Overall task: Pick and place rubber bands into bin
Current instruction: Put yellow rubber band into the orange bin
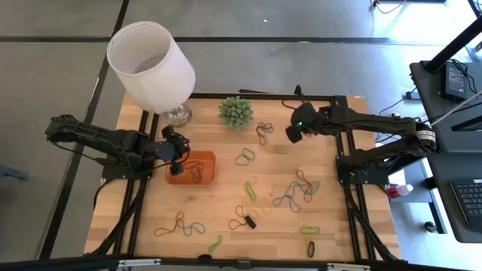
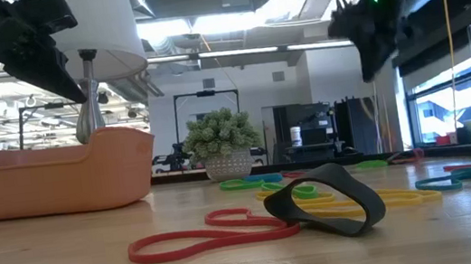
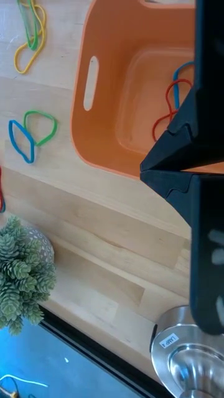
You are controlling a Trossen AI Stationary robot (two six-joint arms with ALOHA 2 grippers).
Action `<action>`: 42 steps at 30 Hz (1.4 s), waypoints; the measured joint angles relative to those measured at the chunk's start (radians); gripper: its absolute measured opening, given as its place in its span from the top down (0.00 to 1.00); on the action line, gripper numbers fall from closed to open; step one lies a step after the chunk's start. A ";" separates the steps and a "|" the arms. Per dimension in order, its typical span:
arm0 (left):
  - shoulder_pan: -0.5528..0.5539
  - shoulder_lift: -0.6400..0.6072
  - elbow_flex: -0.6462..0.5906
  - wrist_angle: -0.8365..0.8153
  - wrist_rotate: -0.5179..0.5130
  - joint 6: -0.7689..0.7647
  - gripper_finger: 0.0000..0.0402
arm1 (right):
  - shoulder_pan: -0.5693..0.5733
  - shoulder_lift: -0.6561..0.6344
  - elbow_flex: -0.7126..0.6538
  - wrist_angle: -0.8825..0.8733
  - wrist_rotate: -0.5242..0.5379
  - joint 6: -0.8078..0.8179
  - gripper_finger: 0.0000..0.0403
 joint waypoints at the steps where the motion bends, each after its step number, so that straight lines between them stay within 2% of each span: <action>1: 0.000 0.000 0.000 0.000 0.000 0.000 0.99 | 0.005 -0.001 0.027 -0.004 0.016 -0.003 0.99; 7: 0.000 0.000 0.000 0.000 0.009 0.000 0.99 | 0.015 0.000 0.123 -0.011 0.063 -0.031 0.99; 17: 0.000 0.000 0.000 -0.001 0.026 -0.007 0.99 | 0.019 0.002 0.089 0.018 0.046 -0.028 1.00; 26: 0.000 0.000 0.000 -0.004 0.027 0.012 0.99 | 0.115 0.020 0.082 0.257 0.006 -0.131 1.00; 32: 0.000 0.000 0.000 -0.004 0.026 0.012 0.99 | 0.191 0.059 0.082 0.441 -0.077 -0.202 1.00; 38: 0.000 0.000 0.000 -0.003 0.026 0.012 0.99 | 0.242 0.124 0.083 0.666 -0.148 -0.289 1.00; 42: 0.000 0.000 0.000 -0.003 0.026 0.012 0.99 | 0.262 0.195 0.138 0.718 -0.171 -0.332 1.00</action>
